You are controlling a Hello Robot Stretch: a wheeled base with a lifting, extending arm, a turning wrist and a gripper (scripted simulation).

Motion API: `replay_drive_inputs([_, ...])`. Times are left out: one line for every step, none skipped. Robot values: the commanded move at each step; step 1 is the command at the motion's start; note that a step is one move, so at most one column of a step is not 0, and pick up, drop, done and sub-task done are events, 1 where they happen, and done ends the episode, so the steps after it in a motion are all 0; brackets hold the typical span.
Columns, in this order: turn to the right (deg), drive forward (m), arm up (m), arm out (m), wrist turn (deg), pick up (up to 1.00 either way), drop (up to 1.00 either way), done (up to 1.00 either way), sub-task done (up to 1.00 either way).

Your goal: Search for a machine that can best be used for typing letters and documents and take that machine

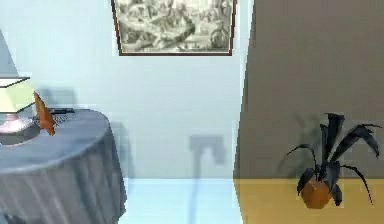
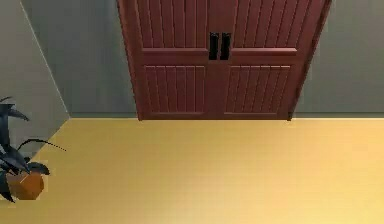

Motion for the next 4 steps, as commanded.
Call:
replay_drive_inputs([0.0,0.65,0.0,0.0,0.0,0.0,0.0,0.0,0.0])
replay_drive_inputs([-45.0,0.0,0.0,0.0,0.0,0.0,0.0,0.0,0.0])
replay_drive_inputs([-45.0,0.0,0.0,0.0,0.0,0.0,0.0,0.0,0.0])
replay_drive_inputs([-45.0,0.0,0.0,0.0,0.0,0.0,0.0,0.0,0.0])
